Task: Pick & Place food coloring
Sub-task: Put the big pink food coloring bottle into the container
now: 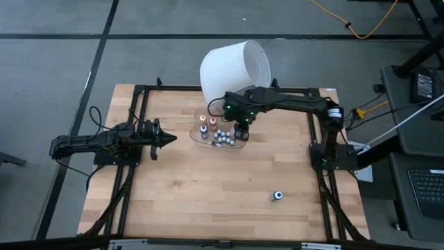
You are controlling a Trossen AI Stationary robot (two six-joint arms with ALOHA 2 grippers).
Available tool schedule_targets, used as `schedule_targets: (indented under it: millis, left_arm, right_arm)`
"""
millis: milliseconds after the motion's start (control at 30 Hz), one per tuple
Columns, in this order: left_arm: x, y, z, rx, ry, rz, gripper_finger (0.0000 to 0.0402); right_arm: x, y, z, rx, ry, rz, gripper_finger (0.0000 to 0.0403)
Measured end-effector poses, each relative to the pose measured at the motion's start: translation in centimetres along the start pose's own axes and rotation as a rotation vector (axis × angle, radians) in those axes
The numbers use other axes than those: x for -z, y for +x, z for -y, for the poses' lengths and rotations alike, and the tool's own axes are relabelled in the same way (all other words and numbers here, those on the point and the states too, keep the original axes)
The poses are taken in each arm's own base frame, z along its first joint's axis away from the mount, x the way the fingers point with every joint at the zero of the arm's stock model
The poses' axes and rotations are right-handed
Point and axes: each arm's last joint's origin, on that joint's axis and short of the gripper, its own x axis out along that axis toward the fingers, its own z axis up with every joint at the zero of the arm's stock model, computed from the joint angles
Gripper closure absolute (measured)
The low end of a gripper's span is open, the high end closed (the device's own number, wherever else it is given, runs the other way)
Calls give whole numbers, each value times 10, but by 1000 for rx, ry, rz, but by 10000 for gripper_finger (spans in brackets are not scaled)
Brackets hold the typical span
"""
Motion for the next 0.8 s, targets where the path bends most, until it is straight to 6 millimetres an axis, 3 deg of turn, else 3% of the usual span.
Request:
schedule_targets:
  millis: [233, 800]
  left_arm:
    - [0, 0, 0, 0, 0, 0, 386]
    - [0, 0, 0, 0, 0, 0, 386]
  right_arm:
    - [-6, 38, 5, 88, -57, -98, 254]
    - [-5, 75, 22, 126, -37, -131, 254]
